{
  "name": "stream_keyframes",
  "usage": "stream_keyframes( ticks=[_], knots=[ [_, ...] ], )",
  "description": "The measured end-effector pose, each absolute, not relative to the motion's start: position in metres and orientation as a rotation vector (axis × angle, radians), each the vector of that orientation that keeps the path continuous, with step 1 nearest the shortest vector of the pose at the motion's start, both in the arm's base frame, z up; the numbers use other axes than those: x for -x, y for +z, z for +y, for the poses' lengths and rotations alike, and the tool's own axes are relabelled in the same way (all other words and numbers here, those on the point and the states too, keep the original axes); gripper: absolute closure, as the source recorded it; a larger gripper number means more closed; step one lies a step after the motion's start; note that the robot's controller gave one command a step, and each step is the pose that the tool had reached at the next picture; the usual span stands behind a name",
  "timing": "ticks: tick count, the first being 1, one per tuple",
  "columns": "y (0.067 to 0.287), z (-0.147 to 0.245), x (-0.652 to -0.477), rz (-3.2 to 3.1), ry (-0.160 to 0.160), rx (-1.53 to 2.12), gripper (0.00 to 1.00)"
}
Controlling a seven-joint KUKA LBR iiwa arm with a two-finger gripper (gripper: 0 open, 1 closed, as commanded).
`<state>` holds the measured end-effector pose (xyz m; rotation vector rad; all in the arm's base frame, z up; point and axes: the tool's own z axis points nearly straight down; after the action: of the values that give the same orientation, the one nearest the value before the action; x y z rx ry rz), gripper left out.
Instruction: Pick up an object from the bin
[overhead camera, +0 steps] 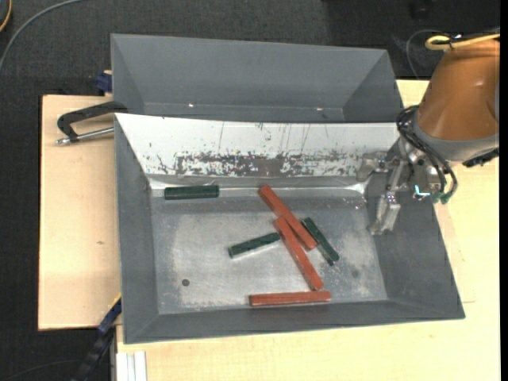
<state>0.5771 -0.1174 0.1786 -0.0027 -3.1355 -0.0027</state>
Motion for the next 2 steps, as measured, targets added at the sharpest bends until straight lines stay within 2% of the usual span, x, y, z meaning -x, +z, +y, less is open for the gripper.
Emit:
stream_keyframes(
  ticks=[1,2],
  knots=[
    [0.08,-0.064,-0.568,-3.085,-0.005,-0.581,0.0],
    [0.071,0.042,-0.573,-3.088,-0.007,-0.603,0.0]
  ],
)
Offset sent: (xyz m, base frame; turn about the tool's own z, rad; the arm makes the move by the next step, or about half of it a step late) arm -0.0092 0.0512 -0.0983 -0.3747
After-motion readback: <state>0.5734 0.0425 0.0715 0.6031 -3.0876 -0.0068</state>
